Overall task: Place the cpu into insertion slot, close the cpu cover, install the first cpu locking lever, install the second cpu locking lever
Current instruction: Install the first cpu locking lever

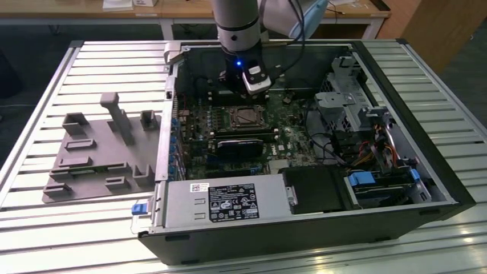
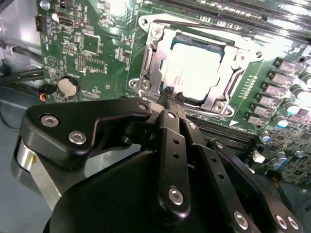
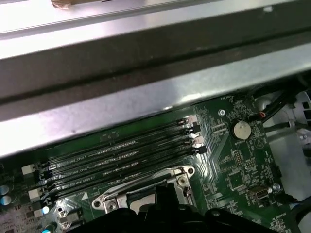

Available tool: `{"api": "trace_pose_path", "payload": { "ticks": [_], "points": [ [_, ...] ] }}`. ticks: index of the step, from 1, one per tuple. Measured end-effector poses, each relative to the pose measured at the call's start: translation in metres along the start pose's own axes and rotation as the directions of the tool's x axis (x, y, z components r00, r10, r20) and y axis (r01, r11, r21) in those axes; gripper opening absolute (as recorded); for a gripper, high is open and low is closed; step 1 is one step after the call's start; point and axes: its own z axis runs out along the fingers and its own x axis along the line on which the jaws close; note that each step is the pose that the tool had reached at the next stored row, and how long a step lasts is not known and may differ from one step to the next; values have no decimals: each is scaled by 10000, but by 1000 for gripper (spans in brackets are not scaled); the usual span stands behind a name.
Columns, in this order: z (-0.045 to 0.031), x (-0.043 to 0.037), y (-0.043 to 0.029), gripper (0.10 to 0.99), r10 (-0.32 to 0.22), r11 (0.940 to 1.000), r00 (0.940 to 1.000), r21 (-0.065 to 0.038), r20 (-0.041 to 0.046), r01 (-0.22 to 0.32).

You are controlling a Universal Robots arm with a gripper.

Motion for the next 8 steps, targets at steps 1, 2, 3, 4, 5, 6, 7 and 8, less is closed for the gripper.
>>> {"api": "trace_pose_path", "payload": {
  "ticks": [1, 2, 3, 4, 5, 6, 7, 8],
  "points": [
    [2, -4, 1, 102, 9, 10000, 10000, 48, -51, -9],
    [3, -7, 2, 102, 16, 9999, 10000, 106, -84, -15],
    [4, -11, 3, 102, 22, 9999, 9999, 170, -109, -20],
    [5, -14, 3, 102, 27, 9997, 9999, 238, -127, -24],
    [5, -16, 4, 102, 30, 9995, 9999, 302, -126, -27],
    [6, -18, 3, 102, 35, 9994, 9999, 359, -112, -30],
    [6, -19, -1, 102, 48, 9992, 9999, 388, -101, -44],
    [5, -20, -6, 102, 64, 9991, 9999, 420, -91, -60]
  ]
}}
